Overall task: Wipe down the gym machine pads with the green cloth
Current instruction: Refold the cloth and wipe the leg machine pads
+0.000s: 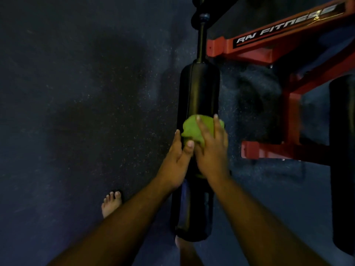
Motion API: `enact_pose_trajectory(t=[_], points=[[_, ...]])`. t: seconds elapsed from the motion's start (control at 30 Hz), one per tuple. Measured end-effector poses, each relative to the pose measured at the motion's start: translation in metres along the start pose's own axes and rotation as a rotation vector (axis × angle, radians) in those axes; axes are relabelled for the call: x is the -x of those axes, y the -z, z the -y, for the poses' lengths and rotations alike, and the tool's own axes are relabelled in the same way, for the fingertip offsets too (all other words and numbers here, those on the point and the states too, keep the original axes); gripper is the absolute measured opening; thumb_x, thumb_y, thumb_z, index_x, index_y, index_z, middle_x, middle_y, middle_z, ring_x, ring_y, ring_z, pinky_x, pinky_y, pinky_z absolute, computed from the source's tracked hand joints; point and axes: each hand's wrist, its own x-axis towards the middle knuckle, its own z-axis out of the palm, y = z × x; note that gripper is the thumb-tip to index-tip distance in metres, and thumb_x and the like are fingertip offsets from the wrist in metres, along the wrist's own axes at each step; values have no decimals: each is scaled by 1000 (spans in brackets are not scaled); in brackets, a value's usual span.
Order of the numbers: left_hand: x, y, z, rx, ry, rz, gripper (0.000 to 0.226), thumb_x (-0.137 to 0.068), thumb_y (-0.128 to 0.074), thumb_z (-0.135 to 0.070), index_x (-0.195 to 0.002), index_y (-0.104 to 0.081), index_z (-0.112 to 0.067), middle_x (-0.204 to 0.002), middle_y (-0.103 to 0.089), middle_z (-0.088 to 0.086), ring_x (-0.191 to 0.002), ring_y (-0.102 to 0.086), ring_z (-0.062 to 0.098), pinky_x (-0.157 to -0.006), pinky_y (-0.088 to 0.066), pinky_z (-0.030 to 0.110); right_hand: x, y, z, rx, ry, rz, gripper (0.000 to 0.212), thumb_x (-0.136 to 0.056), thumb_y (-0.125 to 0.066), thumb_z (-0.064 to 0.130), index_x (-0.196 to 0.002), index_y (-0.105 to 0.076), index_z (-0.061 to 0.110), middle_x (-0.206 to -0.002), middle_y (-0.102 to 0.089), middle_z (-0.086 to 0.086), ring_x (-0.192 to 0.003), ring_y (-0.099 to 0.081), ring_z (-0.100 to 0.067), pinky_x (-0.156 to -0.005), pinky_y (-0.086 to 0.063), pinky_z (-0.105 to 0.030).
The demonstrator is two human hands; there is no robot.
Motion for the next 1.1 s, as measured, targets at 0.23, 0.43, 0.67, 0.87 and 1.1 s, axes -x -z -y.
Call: enact_pose_trajectory(t=[0.23, 0.43, 0.67, 0.87, 1.1], points=[[-11, -5, 19, 27, -19, -23, 97, -85, -30, -83, -163, -4, -31, -169, -6, -15, -153, -7, 1, -129, -9, 37, -169, 16, 24, 104, 81, -148, 61, -97, -47, 51, -156, -33, 45, -171, -11, -5, -153, -18, -38, -122, -25, -51], [-3, 0, 4, 30, -15, -18, 115, -75, -31, -95, -163, -2, -26, -170, -9, -7, -152, -12, 2, -125, -13, 28, 1, 8, -9, -92, 30, -18, 70, -96, -47, 46, -157, -14, 50, -172, -1, -3, -155, -12, -28, -120, -15, -38], [-6, 2, 5, -13, -8, -11, 84, -95, -27, -72, -162, -11, -23, -170, -8, -8, -155, -7, 7, -129, -7, 37, -118, 12, 15, -112, -20, -168, 67, -96, -49, 41, -159, -26, 46, -172, -7, -7, -150, -26, -39, -121, -27, -49], [8, 2, 14, 62, -10, -21, 103, -82, -33, -89, -163, -16, -27, -169, -15, -9, -154, -15, 6, -129, -14, 40, -3, -2, -15, -85, 55, -113, 72, -90, -45, 44, -159, -24, 43, -171, -14, -7, -153, -22, -28, -121, -20, -42], [25, 1, 13, 13, 47, 38, 114, -72, -29, -96, -162, -10, -29, -170, -5, -11, -155, -6, 6, -129, -7, 38, 116, -22, -23, -202, -86, -23, 77, -89, -43, 41, -156, -10, 57, -172, -1, 1, -154, -12, -22, -120, -13, -40]])
